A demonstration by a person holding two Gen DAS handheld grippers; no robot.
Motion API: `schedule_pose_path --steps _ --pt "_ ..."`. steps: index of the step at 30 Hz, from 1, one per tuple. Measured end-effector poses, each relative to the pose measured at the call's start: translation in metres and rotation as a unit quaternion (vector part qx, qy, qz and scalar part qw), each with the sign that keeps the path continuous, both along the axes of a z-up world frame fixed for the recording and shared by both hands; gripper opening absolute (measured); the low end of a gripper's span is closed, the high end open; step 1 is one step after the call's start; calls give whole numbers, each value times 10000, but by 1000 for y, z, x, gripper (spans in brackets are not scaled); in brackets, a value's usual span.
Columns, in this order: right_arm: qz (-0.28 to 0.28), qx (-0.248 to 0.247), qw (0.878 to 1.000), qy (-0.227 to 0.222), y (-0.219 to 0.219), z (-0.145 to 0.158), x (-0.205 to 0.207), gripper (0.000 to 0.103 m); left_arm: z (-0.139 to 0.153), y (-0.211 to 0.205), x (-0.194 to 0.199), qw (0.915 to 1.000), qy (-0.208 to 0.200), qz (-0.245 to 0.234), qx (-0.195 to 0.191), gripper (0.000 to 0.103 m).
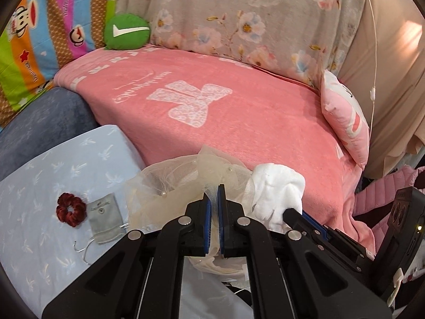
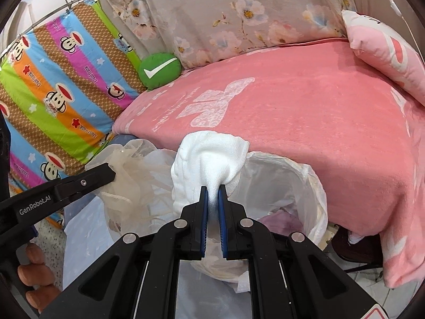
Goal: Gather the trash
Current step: 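Open both tools to drop the tulle and white cloth into the wastebasket, then move both tools back to the table above the dark red scrunchie and grey pouch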
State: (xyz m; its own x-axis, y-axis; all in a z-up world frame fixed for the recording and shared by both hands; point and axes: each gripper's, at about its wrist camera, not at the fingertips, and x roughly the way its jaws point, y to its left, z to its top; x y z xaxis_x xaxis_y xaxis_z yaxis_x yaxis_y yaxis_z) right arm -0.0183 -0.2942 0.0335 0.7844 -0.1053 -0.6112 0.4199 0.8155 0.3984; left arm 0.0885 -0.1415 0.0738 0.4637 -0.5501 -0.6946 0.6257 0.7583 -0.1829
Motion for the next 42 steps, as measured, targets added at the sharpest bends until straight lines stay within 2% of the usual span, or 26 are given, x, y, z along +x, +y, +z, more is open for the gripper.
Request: schedule_pose_path --steps 7,9,10,11,13,14,25,27,42 --pt "-176 73 9998 54 -18 -8 -6 7 -13 -26 1 9996 164 -120 179 7" --pt "-202 85 9997 66 -20 -10 -7 7 -17 -31 3 9994 232 -102 231 12" --pt "-214 86 9997 76 -21 -11 -8 7 -19 -32 4 9994 242 -71 242 21" --pt "-223 90 9997 84 -22 -12 -8 7 -20 -32 4 9994 230 -13 251 37" --pt "-235 100 9996 98 -22 -14 -7 8 -20 -30 4 9996 152 108 229 57" --pt "-233 103 9996 105 -23 -15 -6 8 -20 -29 4 9996 105 149 220 60" --pt "-101 -41 9998 163 -9 -15 10 14 -25 -14 15 9988 70 364 305 61" --pt "-76 -44 9998 166 -6 -14 12 19 -27 -11 17 9987 94 398 309 61" --pt "252 -144 9992 267 21 -12 25 21 -37 18 23 9970 205 662 337 62"
